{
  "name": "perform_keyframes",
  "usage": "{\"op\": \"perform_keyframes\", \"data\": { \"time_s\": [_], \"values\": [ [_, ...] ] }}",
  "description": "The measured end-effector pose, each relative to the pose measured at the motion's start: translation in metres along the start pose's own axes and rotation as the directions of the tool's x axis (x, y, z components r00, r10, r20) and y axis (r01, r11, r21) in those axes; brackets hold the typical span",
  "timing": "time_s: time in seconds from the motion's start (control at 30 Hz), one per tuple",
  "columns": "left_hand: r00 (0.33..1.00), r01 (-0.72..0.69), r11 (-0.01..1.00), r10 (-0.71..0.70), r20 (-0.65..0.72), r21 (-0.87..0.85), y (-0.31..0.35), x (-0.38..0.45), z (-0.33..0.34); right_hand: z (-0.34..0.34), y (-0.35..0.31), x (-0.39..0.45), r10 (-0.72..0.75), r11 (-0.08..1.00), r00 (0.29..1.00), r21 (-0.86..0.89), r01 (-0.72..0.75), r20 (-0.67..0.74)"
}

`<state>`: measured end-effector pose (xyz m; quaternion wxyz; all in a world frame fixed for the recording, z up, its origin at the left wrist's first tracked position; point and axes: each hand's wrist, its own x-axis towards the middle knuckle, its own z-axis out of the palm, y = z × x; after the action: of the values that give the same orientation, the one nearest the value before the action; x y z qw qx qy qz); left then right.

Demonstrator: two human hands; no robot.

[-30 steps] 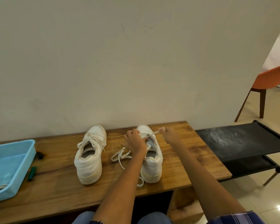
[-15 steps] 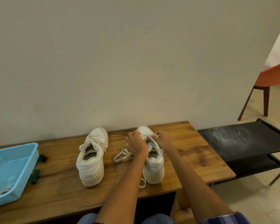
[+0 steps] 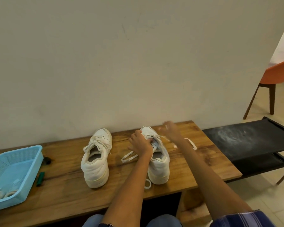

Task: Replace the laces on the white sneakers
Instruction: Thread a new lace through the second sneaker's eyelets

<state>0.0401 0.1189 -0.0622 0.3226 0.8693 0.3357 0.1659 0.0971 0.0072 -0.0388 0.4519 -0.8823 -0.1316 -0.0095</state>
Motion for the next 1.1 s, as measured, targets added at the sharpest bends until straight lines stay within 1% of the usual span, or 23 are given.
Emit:
{"op": "perform_keyframes", "data": {
  "time_s": [0.03,0.07,0.1,0.17,0.2,0.23,0.27,0.3,0.33,0.37,0.43,0.5,0.53,0.6,0.73,0.83,0.93,1.03,1.1],
  "values": [
    [1.000,0.007,1.000,-0.007,-0.002,-0.007,0.000,0.000,0.000,0.012,0.000,0.002,-0.018,0.992,0.991,-0.120,0.035,0.134],
    [1.000,0.015,1.000,-0.015,-0.002,-0.017,0.000,0.000,0.000,0.021,0.001,0.002,-0.005,0.979,0.983,-0.198,0.042,0.182],
    [1.000,0.023,0.999,-0.023,-0.001,-0.026,0.000,0.001,-0.001,0.025,-0.001,0.000,0.005,0.974,0.986,-0.223,0.032,0.164],
    [0.999,0.036,0.999,-0.036,0.004,-0.031,0.002,0.001,-0.001,0.018,-0.001,-0.007,0.054,0.974,0.999,-0.222,-0.052,0.004],
    [0.999,0.043,0.999,-0.042,0.011,-0.031,0.002,0.001,-0.001,0.010,-0.001,-0.011,0.119,0.975,0.987,-0.178,-0.137,-0.109],
    [0.999,0.052,0.998,-0.051,0.016,-0.037,0.002,0.001,-0.001,0.002,0.000,-0.014,0.193,0.970,0.958,-0.106,-0.219,-0.212],
    [0.998,0.064,0.997,-0.063,0.022,-0.049,0.002,0.002,-0.001,-0.003,0.003,-0.016,0.265,0.957,0.923,-0.039,-0.287,-0.280],
    [0.997,0.074,0.995,-0.072,0.029,-0.064,0.002,0.002,-0.001,-0.005,0.006,-0.016,0.309,0.946,0.900,0.005,-0.323,-0.307],
    [0.996,0.083,0.993,-0.080,0.043,-0.085,0.001,0.002,-0.001,-0.004,0.008,-0.017,0.327,0.943,0.895,0.040,-0.331,-0.302],
    [0.994,0.094,0.989,-0.087,0.060,-0.113,0.001,0.003,0.000,-0.002,0.009,-0.017,0.326,0.945,0.906,0.070,-0.320,-0.271],
    [0.992,0.110,0.977,-0.096,0.082,-0.185,-0.003,0.004,0.002,0.007,0.007,-0.019,0.274,0.960,0.953,0.097,-0.262,-0.131],
    [0.987,0.150,0.947,-0.124,0.105,-0.284,-0.005,0.006,0.000,0.018,0.005,-0.020,0.191,0.981,0.981,0.024,-0.192,0.036],
    [0.982,0.181,0.929,-0.152,0.115,-0.322,-0.007,0.007,-0.002,0.022,0.003,-0.020,0.159,0.987,0.985,-0.020,-0.158,0.070],
    [0.969,0.235,0.918,-0.198,0.145,-0.319,-0.009,0.008,-0.006,0.026,0.003,-0.019,0.135,0.990,0.989,-0.054,-0.132,0.066],
    [0.970,0.173,0.976,-0.145,0.196,-0.130,-0.011,0.009,-0.009,0.025,0.005,-0.017,0.115,0.988,0.990,-0.115,-0.105,0.083],
    [0.963,0.172,0.982,-0.153,0.220,-0.072,-0.013,0.015,-0.012,0.020,0.006,-0.015,0.130,0.980,0.989,-0.157,-0.118,0.072],
    [0.960,0.185,0.982,-0.173,0.219,-0.036,-0.018,0.018,-0.012,0.020,0.009,-0.015,0.166,0.969,0.985,-0.196,-0.153,0.051],
    [0.962,0.170,0.985,-0.164,0.220,-0.011,-0.019,0.016,-0.012,0.023,0.012,-0.018,0.188,0.969,0.981,-0.172,-0.178,0.043],
    [0.977,0.148,0.989,-0.149,0.153,0.021,-0.018,0.016,-0.017,0.019,0.011,-0.019,0.201,0.962,0.975,-0.208,-0.178,0.095]
  ]
}}
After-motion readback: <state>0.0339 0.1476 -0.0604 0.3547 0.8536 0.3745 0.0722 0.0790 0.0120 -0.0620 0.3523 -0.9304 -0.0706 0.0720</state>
